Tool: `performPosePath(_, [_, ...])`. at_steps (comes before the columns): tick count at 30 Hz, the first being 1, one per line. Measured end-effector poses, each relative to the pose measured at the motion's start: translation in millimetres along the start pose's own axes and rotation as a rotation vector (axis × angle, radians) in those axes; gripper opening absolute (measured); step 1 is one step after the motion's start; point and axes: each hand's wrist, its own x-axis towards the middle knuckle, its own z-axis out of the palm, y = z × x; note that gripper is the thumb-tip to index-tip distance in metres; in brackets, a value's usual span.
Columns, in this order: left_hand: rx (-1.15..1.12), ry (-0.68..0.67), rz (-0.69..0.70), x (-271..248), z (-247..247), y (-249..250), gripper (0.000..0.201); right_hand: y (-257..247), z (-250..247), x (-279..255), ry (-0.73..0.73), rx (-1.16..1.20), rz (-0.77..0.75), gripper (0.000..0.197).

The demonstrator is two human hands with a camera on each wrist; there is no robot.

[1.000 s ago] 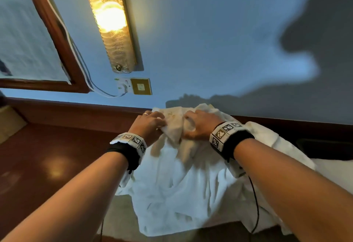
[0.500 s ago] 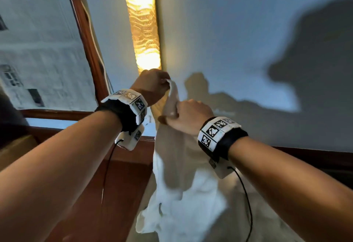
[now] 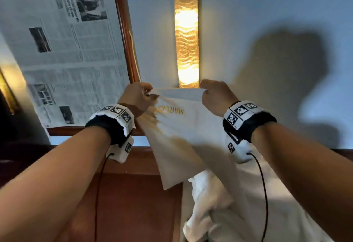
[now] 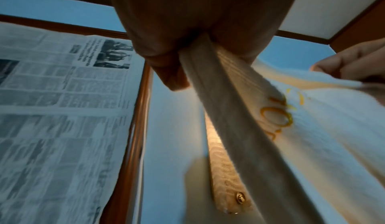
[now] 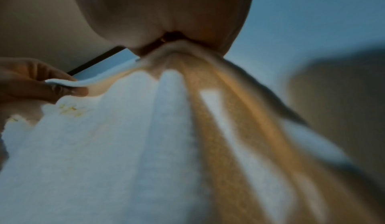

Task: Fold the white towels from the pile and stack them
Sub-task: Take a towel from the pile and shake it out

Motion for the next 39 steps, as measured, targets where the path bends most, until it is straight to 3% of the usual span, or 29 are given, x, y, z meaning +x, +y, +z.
performPosePath(1, [-0.024,0.014,-0.007,-3.5,-4.3,-10.0,0.021,-9.1,0.9,-2.0,-0.007,-0.012,-0.044,0.012])
performPosePath(3, [-0.071,0.008,-0.019,-11.3,-8.8,-28.5,0.023,-22.3,3.3,-8.0,-0.054,-0.196,-0.151,0.032])
performPosePath(5, [-0.095,-0.037,-0.021,-18.3,-6.0,-42.4,0.021,-24.1,6.8,-9.3,-0.122,-0.378,-0.194,0.037])
performPosePath(10, [-0.056,-0.044,-0.111,-31.7,5.3,-88.4,0.033,13.0,15.3,-16.1,-0.269,-0.458,-0.001,0.017])
performPosePath(14, [0.068,-0.137,-0.292,-40.8,22.9,-126.7,0.023,56.0,10.7,-25.8,-0.286,-0.338,0.194,0.024])
performPosePath(16, [0.125,-0.23,-0.338,-44.2,40.5,-121.8,0.017,61.4,11.9,-18.9,-0.172,-0.137,0.211,0.022])
performPosePath(18, [0.066,-0.325,-0.296,-44.6,61.1,-100.6,0.011,51.1,17.1,-6.3,-0.059,0.042,0.137,0.023])
performPosePath(20, [-0.161,-0.451,-0.185,-46.5,77.6,-68.3,0.051,30.1,26.7,6.5,-0.068,0.089,0.018,0.016])
performPosePath(22, [-0.448,-0.51,-0.124,-47.2,89.0,-32.0,0.074,9.6,37.5,15.3,-0.176,0.033,-0.04,0.013])
performPosePath(24, [-0.587,-0.426,-0.087,-42.8,101.5,-12.2,0.069,0.8,47.8,21.1,-0.282,0.03,-0.045,0.03])
performPosePath(27, [-0.592,-0.224,-0.113,-31.8,112.8,-10.6,0.023,3.8,57.4,32.3,-0.345,-0.056,-0.073,0.038])
performPosePath(28, [-0.584,-0.165,-0.114,-29.5,113.9,-14.9,0.018,5.4,58.4,34.3,-0.342,-0.07,-0.091,0.037])
performPosePath(33, [-0.524,-0.076,-0.115,-21.5,93.6,-31.1,0.042,19.1,68.7,25.0,-0.328,-0.063,-0.147,0.033])
performPosePath(35, [-0.524,-0.015,-0.149,-15.1,78.8,-39.9,0.039,26.7,81.9,16.7,-0.385,-0.108,-0.127,0.026])
performPosePath(37, [-0.55,0.089,-0.203,-8.2,60.2,-54.2,0.028,46.4,98.1,8.7,-0.445,-0.181,-0.058,0.02])
performPosePath(39, [-0.523,0.197,-0.244,-2.7,35.3,-78.1,0.031,79.2,102.0,-4.6,-0.473,-0.235,0.077,0.017])
